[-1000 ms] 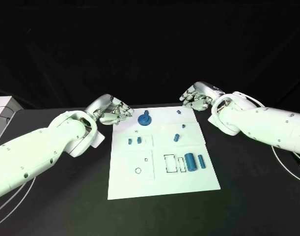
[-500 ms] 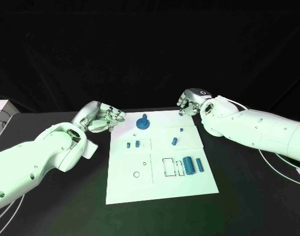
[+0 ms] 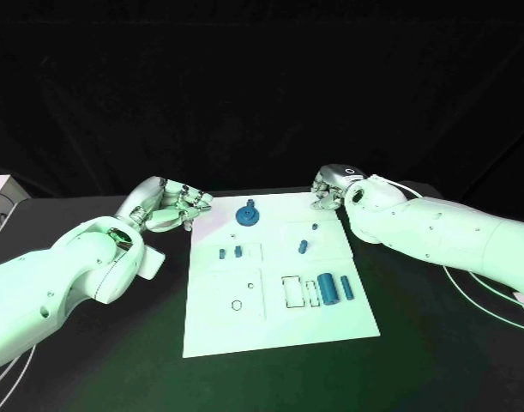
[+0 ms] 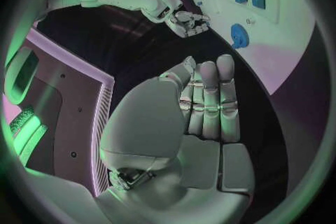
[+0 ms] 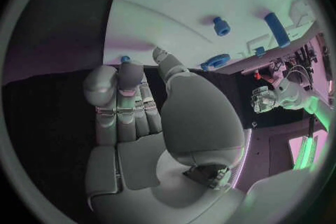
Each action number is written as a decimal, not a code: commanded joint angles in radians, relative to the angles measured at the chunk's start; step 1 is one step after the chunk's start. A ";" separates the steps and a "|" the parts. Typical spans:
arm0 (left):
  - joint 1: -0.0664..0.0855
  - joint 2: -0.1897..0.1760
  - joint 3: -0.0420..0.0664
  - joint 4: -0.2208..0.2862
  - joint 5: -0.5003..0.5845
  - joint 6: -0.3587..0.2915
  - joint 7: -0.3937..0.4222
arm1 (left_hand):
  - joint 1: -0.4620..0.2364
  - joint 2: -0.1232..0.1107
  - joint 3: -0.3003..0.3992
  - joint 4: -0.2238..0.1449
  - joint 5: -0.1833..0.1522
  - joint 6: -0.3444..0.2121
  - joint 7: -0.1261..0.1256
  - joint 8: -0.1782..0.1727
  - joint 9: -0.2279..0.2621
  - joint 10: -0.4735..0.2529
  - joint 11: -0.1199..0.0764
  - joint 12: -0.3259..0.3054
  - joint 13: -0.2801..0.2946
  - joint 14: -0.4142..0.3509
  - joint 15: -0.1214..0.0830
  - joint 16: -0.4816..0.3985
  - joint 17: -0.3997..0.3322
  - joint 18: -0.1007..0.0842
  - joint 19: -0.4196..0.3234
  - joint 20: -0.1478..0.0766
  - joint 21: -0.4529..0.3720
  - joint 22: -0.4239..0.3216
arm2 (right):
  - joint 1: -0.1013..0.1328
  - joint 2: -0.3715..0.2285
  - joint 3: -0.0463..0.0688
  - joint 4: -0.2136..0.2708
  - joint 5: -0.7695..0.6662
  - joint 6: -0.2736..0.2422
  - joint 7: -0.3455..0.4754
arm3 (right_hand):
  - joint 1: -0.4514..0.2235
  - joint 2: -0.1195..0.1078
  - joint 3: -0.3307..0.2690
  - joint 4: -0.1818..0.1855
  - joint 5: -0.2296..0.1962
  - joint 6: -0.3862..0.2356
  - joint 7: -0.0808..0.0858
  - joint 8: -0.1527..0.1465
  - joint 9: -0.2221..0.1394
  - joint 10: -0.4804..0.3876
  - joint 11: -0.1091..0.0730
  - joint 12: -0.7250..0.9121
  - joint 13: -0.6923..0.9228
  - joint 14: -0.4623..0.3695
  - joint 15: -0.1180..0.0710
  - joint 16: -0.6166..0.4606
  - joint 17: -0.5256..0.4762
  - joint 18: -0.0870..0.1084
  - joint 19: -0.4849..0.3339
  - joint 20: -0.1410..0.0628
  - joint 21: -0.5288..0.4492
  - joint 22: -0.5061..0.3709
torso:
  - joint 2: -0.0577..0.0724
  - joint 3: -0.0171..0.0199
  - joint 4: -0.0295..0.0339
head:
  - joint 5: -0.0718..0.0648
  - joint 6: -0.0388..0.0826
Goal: Assemble the parts on the task board
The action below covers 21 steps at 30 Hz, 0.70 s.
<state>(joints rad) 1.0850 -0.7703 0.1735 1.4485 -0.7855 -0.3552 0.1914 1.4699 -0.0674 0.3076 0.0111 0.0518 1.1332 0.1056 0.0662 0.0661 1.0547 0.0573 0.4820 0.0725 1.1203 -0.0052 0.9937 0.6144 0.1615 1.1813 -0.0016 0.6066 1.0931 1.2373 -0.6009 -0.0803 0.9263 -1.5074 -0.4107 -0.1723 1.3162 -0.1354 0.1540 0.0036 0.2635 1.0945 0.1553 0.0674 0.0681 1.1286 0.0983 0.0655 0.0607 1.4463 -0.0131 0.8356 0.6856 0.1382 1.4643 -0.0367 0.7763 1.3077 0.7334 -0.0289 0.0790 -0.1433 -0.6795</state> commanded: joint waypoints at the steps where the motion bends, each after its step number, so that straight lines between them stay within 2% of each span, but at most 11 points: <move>1: -0.001 -0.001 0.001 0.003 0.024 -0.006 0.010 | 0.001 0.004 0.002 0.007 -0.001 -0.004 0.007 -0.004 -0.001 0.006 -0.001 -0.005 -0.001 0.004 0.000 -0.006 -0.002 0.010 0.009 -0.002 -0.006 -0.003 | -0.005 0.006 0.000 -0.012 -0.028 0.021 -0.042 | 0.016 0.001 0.002 -0.005 0.005 -0.007 0.000 -0.005 0.000 -0.008 0.003 -0.005 -0.001 -0.004 0.003 0.003 -0.005 0.013 0.063 0.007 0.001 0.023 | 0.000 0.0009 -0.0009 | -0.001 0.002; 10: -0.002 -0.002 0.001 0.001 0.029 -0.006 0.004 | 0.001 0.003 0.002 0.013 -0.001 -0.007 0.008 -0.004 -0.001 0.005 -0.001 -0.003 -0.001 0.005 0.001 -0.005 -0.006 0.010 0.012 -0.002 -0.009 -0.004 | -0.014 0.015 0.000 -0.044 -0.049 0.012 -0.050 | 0.019 -0.009 0.065 -0.035 0.022 -0.005 0.001 -0.006 0.000 -0.025 0.006 -0.005 -0.001 -0.006 0.004 0.002 -0.021 0.019 0.062 0.010 -0.020 0.000 | -0.001 0.0004 -0.0012 | -0.004 0.005; 14: -0.002 -0.003 0.001 0.001 0.030 -0.010 0.003 | 0.003 0.005 0.003 0.015 -0.001 -0.007 0.008 -0.004 -0.001 0.005 -0.001 -0.003 -0.001 0.005 0.001 -0.005 -0.007 0.010 0.013 -0.002 -0.010 -0.005 | -0.015 0.014 0.000 -0.046 -0.043 -0.011 -0.036 | 0.016 -0.006 0.101 -0.049 0.031 0.003 -0.003 -0.005 0.000 -0.002 0.001 -0.006 -0.001 -0.003 0.000 0.006 -0.027 0.015 0.062 0.006 -0.007 0.000 | 0.000 0.0005 -0.0034 | -0.003 0.006; 21: -0.002 -0.003 0.001 0.000 0.031 -0.014 0.004 | 0.005 0.006 0.005 0.016 -0.001 -0.007 0.008 -0.004 -0.001 0.005 -0.002 -0.002 0.000 0.006 0.000 -0.004 -0.007 0.011 0.014 -0.002 -0.011 -0.005 | -0.015 0.004 0.000 -0.039 -0.023 -0.068 -0.006 | -0.003 -0.018 0.170 -0.071 0.045 0.012 -0.007 -0.005 0.000 0.021 -0.005 -0.007 -0.001 -0.003 -0.004 0.015 -0.038 0.011 0.062 0.001 0.006 -0.001 | 0.000 0.0003 -0.0015 | -0.005 0.006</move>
<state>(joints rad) 1.0834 -0.7739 0.1737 1.4473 -0.7645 -0.3617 0.1890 1.4698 -0.0674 0.3133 0.0224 0.0516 1.1296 0.1089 0.0662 0.0661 1.0547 0.0573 0.4820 0.0727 1.1203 -0.0052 0.9939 0.6085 0.1608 1.1884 -0.0015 0.5994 1.0897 1.2225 -0.5949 -0.0799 0.8849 -1.5326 -0.4365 -0.1997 1.3200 -0.1544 0.3216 -0.0657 0.3058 1.0983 0.1481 0.0674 0.0681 1.1452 0.0930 0.0655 0.0609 1.4413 -0.0110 0.8473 0.6480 0.1410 1.4662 -0.0315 0.7764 1.3073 0.7332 -0.0282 0.0768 -0.1475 -0.6735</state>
